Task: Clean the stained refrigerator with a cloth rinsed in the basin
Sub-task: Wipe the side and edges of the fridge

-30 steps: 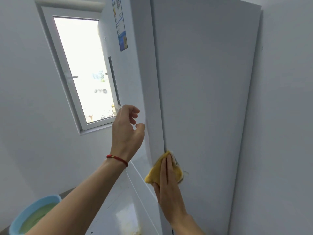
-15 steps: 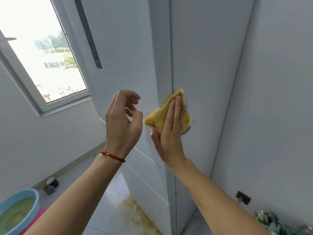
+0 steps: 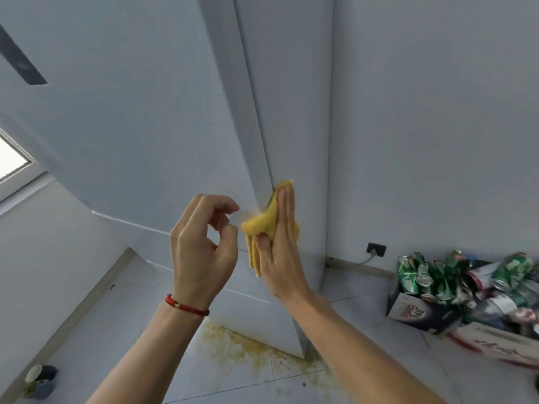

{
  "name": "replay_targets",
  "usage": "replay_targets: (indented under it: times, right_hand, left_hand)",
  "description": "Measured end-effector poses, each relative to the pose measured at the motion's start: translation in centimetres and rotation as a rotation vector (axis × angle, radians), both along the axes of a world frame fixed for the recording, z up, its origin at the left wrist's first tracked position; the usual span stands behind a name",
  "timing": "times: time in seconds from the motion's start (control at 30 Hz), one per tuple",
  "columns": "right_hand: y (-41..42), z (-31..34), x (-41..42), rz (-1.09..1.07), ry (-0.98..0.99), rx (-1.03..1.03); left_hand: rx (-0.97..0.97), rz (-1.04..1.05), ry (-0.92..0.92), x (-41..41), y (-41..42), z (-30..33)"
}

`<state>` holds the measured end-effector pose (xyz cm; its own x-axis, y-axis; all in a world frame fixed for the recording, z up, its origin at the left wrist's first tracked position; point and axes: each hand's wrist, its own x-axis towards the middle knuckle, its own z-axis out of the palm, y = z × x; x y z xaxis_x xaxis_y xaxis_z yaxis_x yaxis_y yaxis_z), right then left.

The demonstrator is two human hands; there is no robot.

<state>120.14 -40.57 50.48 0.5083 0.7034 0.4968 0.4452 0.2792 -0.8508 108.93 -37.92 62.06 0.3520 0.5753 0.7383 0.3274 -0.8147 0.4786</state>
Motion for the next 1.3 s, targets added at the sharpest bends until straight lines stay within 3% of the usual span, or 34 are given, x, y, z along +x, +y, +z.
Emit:
replay_targets:
  times: [0.13, 0.37, 0.5, 0.6, 0.7, 0.77, 0.87, 1.03, 1.2, 1.3]
  right_hand:
    - [0.7, -0.8, 0.1, -0.006, -0.082, 0.046]
    - [-1.3, -14.6, -1.4, 0.032, 0.26, -0.215]
    - [-2.6, -16.2, -1.3, 0.126, 0.353, -0.31]
    - [-2.2, -11.0, -1.2, 0.121, 0.216, -0.124]
    - [0.3, -5.8, -1.1, 0.046, -0.014, -0.004]
    - [1.3, -6.5, -0.6, 0.023, -0.079, 0.022]
    - [0.4, -13.1, -0.8, 0.04, 0.083, -0.02]
    - [-1.4, -22.4, -2.4, 0.015, 0.407, -0.29]
    - [-2.7, -26.5, -3.1, 0.065, 0.687, -0.434]
    - [-2.7, -25.9, -3.6, 0.005, 0.915, -0.355]
  left_hand:
    - [-0.048, 0.102, -0.015, 2.0, -1.7, -0.9]
    - [-0.095, 0.151, 0.208, 2.6, -4.3, -3.2]
    - [-0.158, 0.185, 0.309, 3.1, -5.4, -4.3]
    - [-0.14, 0.178, 0.375, 3.5, -5.3, -4.7]
    - [0.089, 0.062, 0.494, 4.2, -5.3, -4.8]
    - [0.223, -0.022, 0.583, 4.6, -4.8, -5.1]
    - [0.293, -0.085, 0.763, 5.2, -3.9, -7.4]
    - [0.245, -0.14, 1.124, 5.1, -2.6, -12.3]
    - [0.378, -0.331, 1.244, 3.5, -1.4, -15.4]
    - [0.43, -0.389, 1.283, 2.8, -0.9, -16.2]
